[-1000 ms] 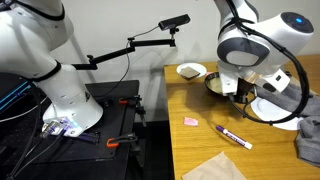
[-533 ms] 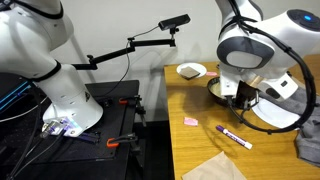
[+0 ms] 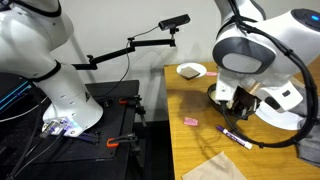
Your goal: Slide the bowl towards you
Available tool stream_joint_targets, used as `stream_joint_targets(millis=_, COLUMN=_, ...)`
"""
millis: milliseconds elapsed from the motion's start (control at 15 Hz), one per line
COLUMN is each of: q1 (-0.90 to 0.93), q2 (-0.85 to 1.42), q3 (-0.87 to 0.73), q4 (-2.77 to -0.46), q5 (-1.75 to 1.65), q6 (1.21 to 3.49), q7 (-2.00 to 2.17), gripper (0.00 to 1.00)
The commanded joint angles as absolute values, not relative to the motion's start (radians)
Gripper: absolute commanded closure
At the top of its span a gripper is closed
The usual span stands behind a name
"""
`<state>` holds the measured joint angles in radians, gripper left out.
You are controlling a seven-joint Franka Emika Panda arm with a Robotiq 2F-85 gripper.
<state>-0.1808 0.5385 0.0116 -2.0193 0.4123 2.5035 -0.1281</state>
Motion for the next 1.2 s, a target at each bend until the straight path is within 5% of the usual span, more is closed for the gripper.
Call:
stream_joint_targets(millis=0, q1=-0.181, q2=0.501, q3=-0.008, q4=-2.096, q5=0.377, q6=2.513, q7=-0.099, gripper=0.97)
stream_joint_targets(millis=1133, q1=-0.164, q2=0.39, q3=0.026, q4=-2.286, q5=0.3, q6=2.454, q7=-0.206, gripper=0.97)
